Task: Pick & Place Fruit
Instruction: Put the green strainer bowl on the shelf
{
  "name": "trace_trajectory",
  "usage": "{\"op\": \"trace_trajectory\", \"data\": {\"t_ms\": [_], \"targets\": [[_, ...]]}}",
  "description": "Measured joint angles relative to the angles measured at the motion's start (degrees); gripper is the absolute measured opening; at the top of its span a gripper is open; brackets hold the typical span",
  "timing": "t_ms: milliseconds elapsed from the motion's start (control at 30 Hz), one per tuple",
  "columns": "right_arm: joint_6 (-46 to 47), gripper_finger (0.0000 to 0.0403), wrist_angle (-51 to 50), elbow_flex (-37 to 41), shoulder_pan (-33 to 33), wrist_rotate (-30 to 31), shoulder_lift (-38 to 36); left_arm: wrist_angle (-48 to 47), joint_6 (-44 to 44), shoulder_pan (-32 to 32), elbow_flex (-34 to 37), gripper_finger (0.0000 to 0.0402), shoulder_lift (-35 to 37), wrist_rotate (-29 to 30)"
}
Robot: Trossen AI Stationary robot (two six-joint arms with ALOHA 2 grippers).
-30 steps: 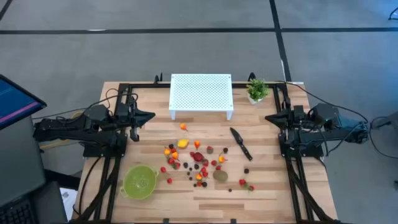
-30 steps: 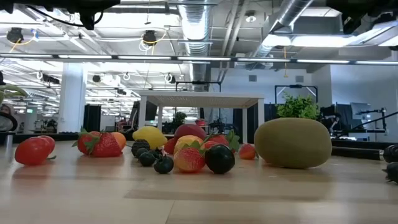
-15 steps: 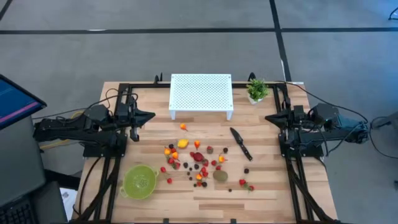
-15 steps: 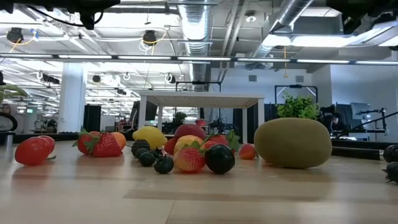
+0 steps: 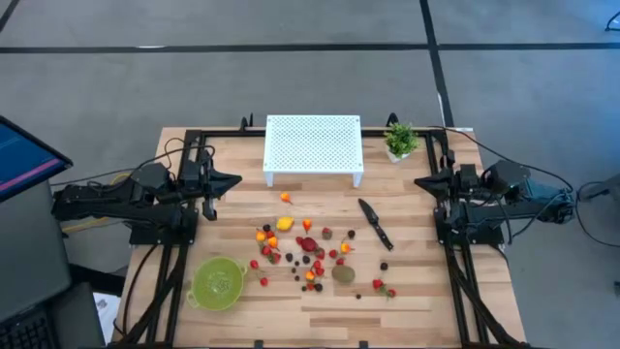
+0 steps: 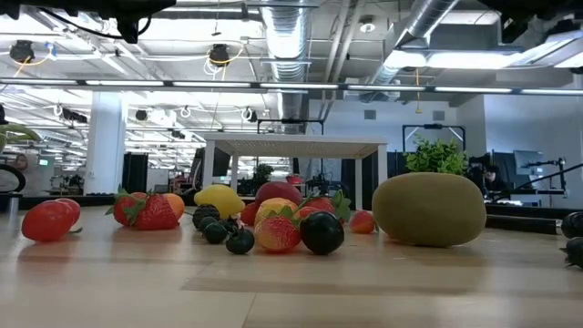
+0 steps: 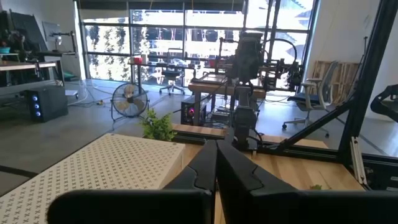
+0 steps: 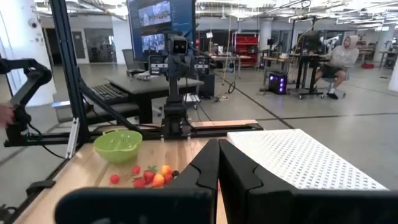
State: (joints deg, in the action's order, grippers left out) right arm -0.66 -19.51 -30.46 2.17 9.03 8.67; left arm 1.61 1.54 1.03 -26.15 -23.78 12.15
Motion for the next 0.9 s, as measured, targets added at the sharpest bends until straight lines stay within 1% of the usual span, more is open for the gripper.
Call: {"op": "trace_trajectory", "data": {"t_ms": [133, 267, 367, 467, 633, 767, 833, 900], "targets": [[2.3, 0.0, 1.93, 0.03, -0.01, 0.01, 0.0, 0.0, 0.0, 0.01, 0.0, 0.0003, -0.01, 0.01], [0.44, 0.0, 9.77, 0.04, -0.02, 0.01, 0.0, 1.94, 0.79, 0.01, 0.0, 0.0003, -0.01, -0.01], [2.61, 0.0, 15.15, -0.04, 0.0, 0.01, 0.7, 2.85, 1.12, 0.0, 0.0, 0.0003, 0.01, 0.01], [5.07, 0.0, 15.95, -0.02, 0.0, 0.03, 1.92, 5.44, 2.37, -0.01, 0.0, 0.0003, -0.54, 0.0], [1.78, 0.0, 15.74, 0.02, -0.11, 0.87, 5.71, 13.27, 7.78, 0.01, 0.0, 0.0003, -3.04, 0.14], [1.77, 0.0, 15.78, 0.02, -0.11, 4.76, 9.04, 20.45, 12.32, 0.01, 0.0, 0.0003, -6.13, 1.38], [1.77, 0.0, 15.69, 0.03, -0.11, 6.64, 10.59, 23.7, 12.41, 0.01, 0.0, 0.0003, -7.79, 1.39], [1.77, 0.0, 15.72, 0.04, -0.11, 8.02, 11.95, 25.05, 12.44, 0.01, 0.0, 0.0003, -9.02, 1.35]]}}
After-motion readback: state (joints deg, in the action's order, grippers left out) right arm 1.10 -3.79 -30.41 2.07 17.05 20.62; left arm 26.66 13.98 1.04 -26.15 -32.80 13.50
